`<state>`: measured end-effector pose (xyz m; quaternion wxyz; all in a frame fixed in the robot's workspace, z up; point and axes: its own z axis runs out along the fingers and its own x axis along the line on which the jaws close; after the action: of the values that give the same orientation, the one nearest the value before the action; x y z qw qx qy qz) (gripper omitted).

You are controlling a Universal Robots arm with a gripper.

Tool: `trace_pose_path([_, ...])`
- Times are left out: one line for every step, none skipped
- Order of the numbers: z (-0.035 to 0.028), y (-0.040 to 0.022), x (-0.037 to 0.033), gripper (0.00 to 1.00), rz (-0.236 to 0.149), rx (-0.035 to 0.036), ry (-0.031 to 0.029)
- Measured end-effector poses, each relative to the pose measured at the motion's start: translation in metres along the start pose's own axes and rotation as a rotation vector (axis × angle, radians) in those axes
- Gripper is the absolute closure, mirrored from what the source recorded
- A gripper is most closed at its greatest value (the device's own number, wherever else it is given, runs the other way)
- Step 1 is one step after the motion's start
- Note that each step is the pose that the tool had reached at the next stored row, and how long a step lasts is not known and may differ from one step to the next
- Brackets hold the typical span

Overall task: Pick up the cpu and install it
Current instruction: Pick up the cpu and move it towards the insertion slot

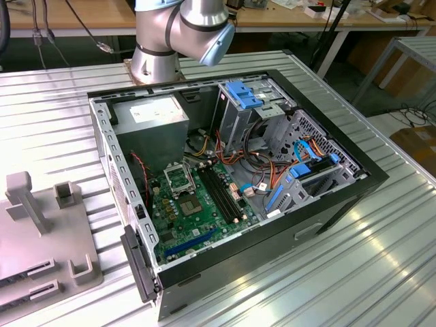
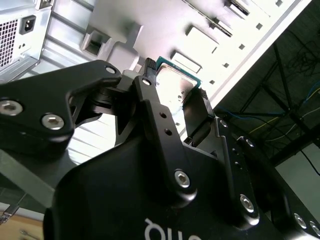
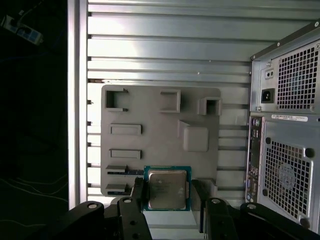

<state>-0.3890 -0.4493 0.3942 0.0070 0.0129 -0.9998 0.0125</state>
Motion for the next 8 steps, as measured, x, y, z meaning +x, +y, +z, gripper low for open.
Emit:
trace_pose_path([0.0000,-0.0001,-0.0013,0.53,0.000,0.0000,0.0008])
trace_pose_path([0.0000,-0.0001,-0.0027,0.53,0.000,-0.0001,0.0015])
trace_pose_path([-0.0001,-0.0001,-0.0041,0.53,0.000,0.0000,0.0022])
trace_pose_path([-0.0001,-0.0002,-0.0054,0.53,0.000,0.0000,0.0028])
trace_pose_path([-0.0001,-0.0002,-0.0069,0.53,0.000,-0.0001,0.0034])
trace_pose_path([-0.0001,-0.0002,-0.0083,0.53,0.000,-0.0001,0.0041])
trace_pose_path([-0.0001,-0.0003,-0.0098,0.53,0.000,-0.0002,0.0046])
trace_pose_path([-0.0002,-0.0003,-0.0110,0.53,0.000,-0.0001,0.0052])
